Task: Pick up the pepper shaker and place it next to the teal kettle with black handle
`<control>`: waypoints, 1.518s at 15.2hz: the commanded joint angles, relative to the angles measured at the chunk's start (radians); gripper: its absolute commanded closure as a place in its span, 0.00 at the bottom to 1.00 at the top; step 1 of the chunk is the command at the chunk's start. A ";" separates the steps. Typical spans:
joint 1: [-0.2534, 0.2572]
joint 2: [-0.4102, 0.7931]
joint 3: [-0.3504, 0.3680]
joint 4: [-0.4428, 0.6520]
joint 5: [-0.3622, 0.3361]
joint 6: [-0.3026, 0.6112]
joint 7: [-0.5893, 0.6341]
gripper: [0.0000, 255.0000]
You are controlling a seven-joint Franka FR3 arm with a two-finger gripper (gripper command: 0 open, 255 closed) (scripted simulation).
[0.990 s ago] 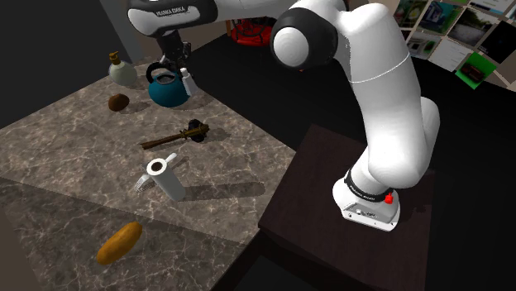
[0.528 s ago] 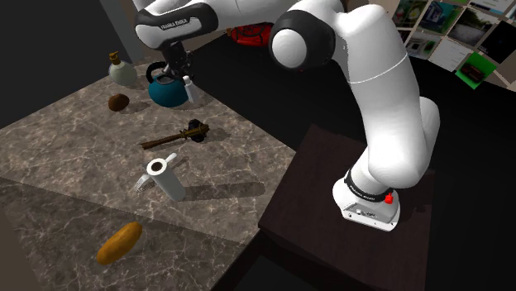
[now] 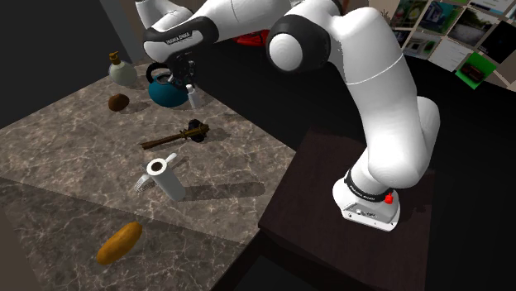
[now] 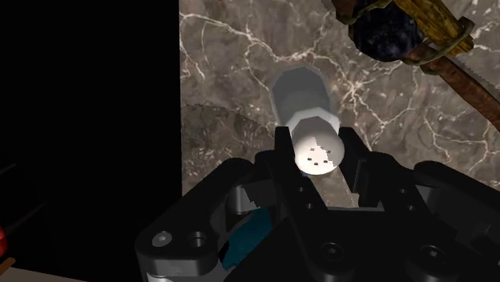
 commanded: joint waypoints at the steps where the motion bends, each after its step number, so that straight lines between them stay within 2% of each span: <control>1: 0.001 0.012 -0.001 -0.006 -0.002 0.018 0.003 1.00; 15: 0.003 0.109 -0.008 -0.031 -0.012 0.139 0.018 1.00; 23: 0.003 0.114 -0.009 -0.030 -0.013 0.144 0.018 1.00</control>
